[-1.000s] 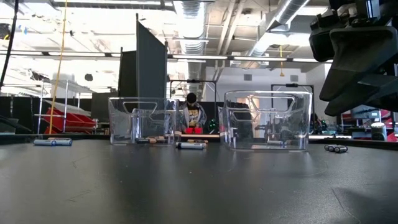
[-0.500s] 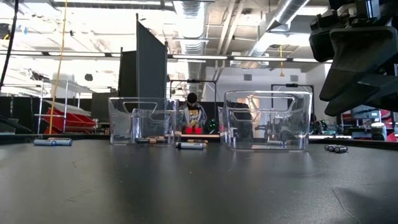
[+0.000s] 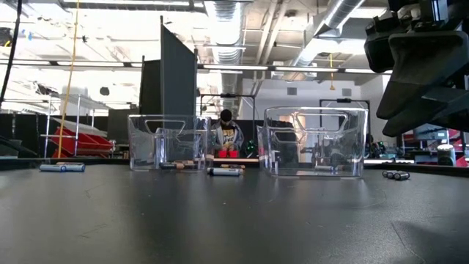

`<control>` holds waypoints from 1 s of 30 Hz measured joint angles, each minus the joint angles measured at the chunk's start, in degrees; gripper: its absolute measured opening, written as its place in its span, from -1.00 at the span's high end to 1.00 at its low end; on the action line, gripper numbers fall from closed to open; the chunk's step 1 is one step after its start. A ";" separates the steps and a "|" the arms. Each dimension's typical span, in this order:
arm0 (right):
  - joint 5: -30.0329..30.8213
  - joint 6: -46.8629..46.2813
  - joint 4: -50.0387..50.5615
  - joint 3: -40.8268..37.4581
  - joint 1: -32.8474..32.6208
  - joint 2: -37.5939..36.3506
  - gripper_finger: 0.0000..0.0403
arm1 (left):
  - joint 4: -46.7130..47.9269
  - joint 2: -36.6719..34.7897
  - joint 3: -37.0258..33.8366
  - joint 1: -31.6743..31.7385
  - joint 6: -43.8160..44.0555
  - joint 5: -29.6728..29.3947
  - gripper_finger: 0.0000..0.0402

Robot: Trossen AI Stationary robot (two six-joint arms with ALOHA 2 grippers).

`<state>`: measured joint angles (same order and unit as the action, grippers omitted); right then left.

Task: Sort batteries
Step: Put the white battery into the right transparent bin

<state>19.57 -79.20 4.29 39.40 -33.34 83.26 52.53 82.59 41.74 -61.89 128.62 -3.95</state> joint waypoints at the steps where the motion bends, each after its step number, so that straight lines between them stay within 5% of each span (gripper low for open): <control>1: 0.00 0.00 0.00 0.00 0.00 0.00 0.40 | 0.00 0.00 0.00 0.00 0.09 0.67 0.18; 14: 0.00 0.13 0.01 0.00 0.00 0.00 0.40 | -4.97 -0.20 -3.39 0.02 0.43 1.62 0.20; 30: 0.00 0.16 0.02 0.00 0.00 0.00 0.40 | -5.34 -0.02 -3.50 0.02 0.45 1.49 0.59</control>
<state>19.57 -79.04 4.32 39.40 -33.34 83.26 47.19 82.56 38.24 -61.87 129.07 -2.46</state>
